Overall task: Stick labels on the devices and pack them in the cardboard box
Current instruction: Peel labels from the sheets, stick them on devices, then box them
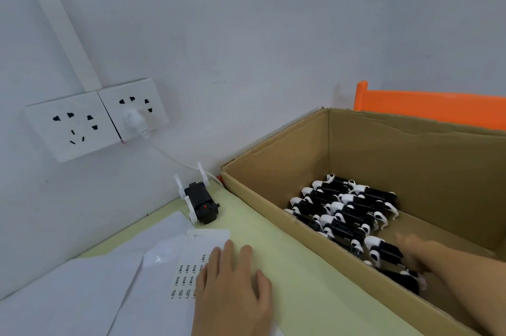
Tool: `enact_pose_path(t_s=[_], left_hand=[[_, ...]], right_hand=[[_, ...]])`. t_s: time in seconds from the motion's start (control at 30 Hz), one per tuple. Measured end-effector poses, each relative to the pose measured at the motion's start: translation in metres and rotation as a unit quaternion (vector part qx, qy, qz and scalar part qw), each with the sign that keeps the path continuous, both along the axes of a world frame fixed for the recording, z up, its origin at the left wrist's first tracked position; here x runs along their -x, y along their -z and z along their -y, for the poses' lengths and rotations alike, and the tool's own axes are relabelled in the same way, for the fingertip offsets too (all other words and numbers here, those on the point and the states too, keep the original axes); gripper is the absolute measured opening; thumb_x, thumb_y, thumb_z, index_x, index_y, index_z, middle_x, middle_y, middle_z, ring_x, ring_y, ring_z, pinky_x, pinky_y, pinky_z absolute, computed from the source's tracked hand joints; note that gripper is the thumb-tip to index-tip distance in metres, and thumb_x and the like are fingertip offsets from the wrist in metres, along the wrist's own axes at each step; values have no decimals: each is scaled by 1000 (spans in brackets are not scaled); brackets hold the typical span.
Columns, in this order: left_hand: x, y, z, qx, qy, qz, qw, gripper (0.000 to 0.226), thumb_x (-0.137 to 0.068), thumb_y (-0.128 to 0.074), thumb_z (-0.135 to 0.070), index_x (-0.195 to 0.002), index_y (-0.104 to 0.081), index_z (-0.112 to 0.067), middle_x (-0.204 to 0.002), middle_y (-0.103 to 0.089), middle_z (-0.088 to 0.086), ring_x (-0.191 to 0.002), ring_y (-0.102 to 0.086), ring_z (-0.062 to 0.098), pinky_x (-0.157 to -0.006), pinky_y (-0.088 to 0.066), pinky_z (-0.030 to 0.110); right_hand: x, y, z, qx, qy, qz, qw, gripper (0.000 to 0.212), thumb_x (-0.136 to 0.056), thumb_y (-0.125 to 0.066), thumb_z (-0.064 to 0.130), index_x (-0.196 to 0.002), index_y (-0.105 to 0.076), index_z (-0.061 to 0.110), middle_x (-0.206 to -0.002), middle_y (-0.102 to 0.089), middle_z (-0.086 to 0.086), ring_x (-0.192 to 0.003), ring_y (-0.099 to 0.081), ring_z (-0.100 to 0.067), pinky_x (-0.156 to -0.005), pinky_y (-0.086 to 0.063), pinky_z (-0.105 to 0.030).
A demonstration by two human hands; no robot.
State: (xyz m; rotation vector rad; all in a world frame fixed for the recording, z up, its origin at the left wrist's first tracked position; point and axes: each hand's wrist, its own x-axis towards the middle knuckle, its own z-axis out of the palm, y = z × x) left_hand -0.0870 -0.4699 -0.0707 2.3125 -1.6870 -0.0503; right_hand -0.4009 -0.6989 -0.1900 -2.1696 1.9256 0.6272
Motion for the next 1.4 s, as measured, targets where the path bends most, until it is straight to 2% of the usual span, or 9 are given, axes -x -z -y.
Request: enact_pose_path(t_s=[0.17,0.37,0.43,0.53,0.73,0.87,1.0,1.17,1.4], left_hand=[[4,-2,-5,10,-6,1,1000,51,-94,-15,-50,-144,-22,-44,-163,-9,-14,-151,-5,12,-119,-8,31],[4,-1,-9,11,-10,-3,1000,43,-99,-27,-48,-142,-24,-44,-162,-13,-15,-150,-6,11,-119,-9,31],[4,-2,-10,7,-12,-8,1000,43,-99,-27,-47,-142,-25,-44,-162,-14,-15,-150,-7,11,-119,-11,32],[5,-3,-11,2,-14,-14,1000,43,-99,-28,-46,-142,-26,-44,-162,-14,-14,-150,-7,11,-119,-11,33],[8,-5,-12,-3,-18,-18,1000,43,-99,-28,-45,-142,-27,-44,-161,-16,-15,-150,-9,11,-119,-13,33],[8,-4,-12,-5,-20,-18,1000,43,-97,-28,-46,-140,-28,-45,-160,-18,-16,-149,-10,10,-119,-14,33],[8,-4,-12,-6,-22,-16,1000,42,-97,-29,-46,-140,-28,-45,-160,-19,-16,-149,-10,9,-119,-15,33],[10,-5,-11,-6,-23,-15,1000,43,-97,-29,-46,-140,-28,-45,-160,-19,-16,-149,-11,9,-119,-16,33],[11,-7,-13,-6,-20,-12,1000,43,-98,-30,-45,-141,-30,-45,-159,-20,-16,-148,-13,9,-119,-16,33]], right_hand=[[-4,-8,-4,34,2,29,999,48,-105,-47,30,-145,-35,7,-152,-42,-11,-140,-43,-23,-106,-36,-24],[-6,-11,-6,49,25,73,996,45,-105,-45,35,-142,-41,9,-146,-46,-10,-134,-48,-22,-104,-37,-25],[-6,-6,-4,43,26,82,995,43,-103,-51,33,-139,-45,10,-142,-49,-11,-129,-51,-24,-102,-40,-26],[-5,1,0,14,16,79,997,46,-98,-61,25,-138,-42,10,-138,-46,-14,-126,-52,-27,-101,-43,-29],[-2,4,1,-13,31,50,998,57,-98,-57,15,-148,-31,9,-152,-32,-20,-140,-39,-32,-111,-36,-33],[-2,1,-3,-29,27,76,996,52,-96,-60,30,-143,-40,16,-144,-46,-13,-130,-49,-28,-106,-42,-32],[-4,2,-4,-50,12,86,995,69,-90,-62,51,-146,-34,21,-140,-49,-12,-126,-51,-29,-105,-43,-36],[-14,1,1,-20,6,56,998,67,-93,-51,54,-149,-31,23,-149,-42,-8,-134,-46,-29,-109,-41,-41],[-34,3,4,-92,29,58,994,97,-91,-53,60,-159,0,15,-161,-26,-14,-144,-33,-32,-113,-36,-40]])
